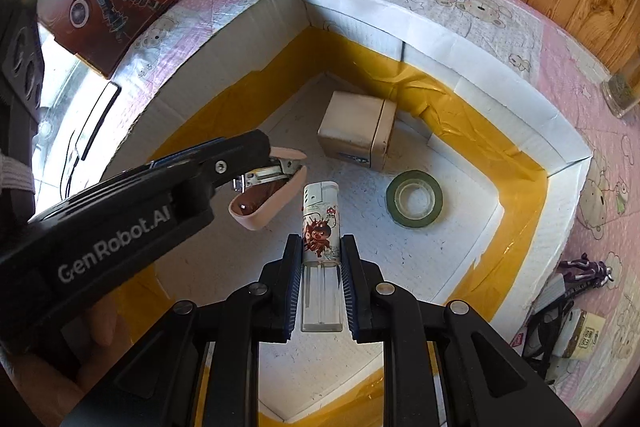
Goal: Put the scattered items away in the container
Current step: 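Open the left tool dropping the pink stapler while the right tool releases the lighter, then withdraw both tools from the box toward the remaining items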
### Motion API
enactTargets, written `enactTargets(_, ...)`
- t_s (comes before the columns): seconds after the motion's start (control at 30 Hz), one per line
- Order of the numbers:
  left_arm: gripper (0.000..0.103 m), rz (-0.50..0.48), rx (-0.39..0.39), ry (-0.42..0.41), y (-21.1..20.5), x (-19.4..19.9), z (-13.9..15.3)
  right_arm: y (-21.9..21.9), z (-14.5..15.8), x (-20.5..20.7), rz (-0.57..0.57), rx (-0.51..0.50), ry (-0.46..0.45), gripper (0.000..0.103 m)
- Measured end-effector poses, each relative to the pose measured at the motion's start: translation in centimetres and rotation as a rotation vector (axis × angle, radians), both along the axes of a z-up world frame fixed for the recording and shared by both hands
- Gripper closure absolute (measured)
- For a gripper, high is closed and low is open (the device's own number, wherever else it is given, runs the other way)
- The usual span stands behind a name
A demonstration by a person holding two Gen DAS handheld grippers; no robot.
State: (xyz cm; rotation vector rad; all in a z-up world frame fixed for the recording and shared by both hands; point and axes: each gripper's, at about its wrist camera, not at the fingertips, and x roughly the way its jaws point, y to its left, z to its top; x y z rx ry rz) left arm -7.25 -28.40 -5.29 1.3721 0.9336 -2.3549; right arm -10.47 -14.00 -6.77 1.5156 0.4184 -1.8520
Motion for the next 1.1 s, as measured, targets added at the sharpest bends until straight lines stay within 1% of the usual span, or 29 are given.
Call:
enactTargets(0.07,0.064,0.009,0.0,0.006,-0.1,0.2,0.3,0.3,-0.3,-0.3,-0.018,0.001,-0.004,0.08)
enactTargets(0.13,0.062,0.021,-0.001,0.011,-0.4,0.4,0.7,0.8,-0.2,-0.2,-0.024,-0.01,-0.01,0.08)
enactTargets(0.2,0.062,0.024,0.017,0.025,-0.5,0.6,1.1,1.4,0.1,-0.1,-0.034,-0.019,-0.007,0.08)
enactTargets(0.3,0.061,0.028,0.017,0.045,-0.3,0.7,2.0,2.5,0.9,0.3,-0.04,-0.042,-0.013,0.08)
enactTargets(0.47,0.061,0.029,0.027,0.076,0.0,1.1,3.3,4.2,2.6,2.0,-0.003,-0.108,-0.031,0.072)
enactTargets(0.53,0.061,0.034,0.029,0.086,0.1,1.3,3.8,4.9,3.4,3.0,0.025,-0.136,-0.022,0.068)
enactTargets(0.67,0.061,0.04,0.042,0.114,0.8,2.0,5.0,6.3,5.3,4.6,0.055,-0.196,0.005,0.068)
enactTargets(0.77,0.061,0.039,0.025,0.151,1.8,2.7,6.7,7.6,7.1,5.7,0.062,-0.252,0.027,0.068)
enactTargets(0.93,0.059,-0.01,-0.018,0.236,4.7,4.0,10.0,10.5,10.4,7.0,0.059,-0.355,0.056,0.068)
enactTargets(1.0,0.059,-0.049,-0.014,0.267,6.3,4.6,11.0,11.7,11.3,7.6,0.055,-0.391,0.068,0.068)
enactTargets(1.1,0.058,-0.137,-0.001,0.312,9.1,5.2,12.3,14.1,12.0,8.3,0.028,-0.436,0.086,0.068)
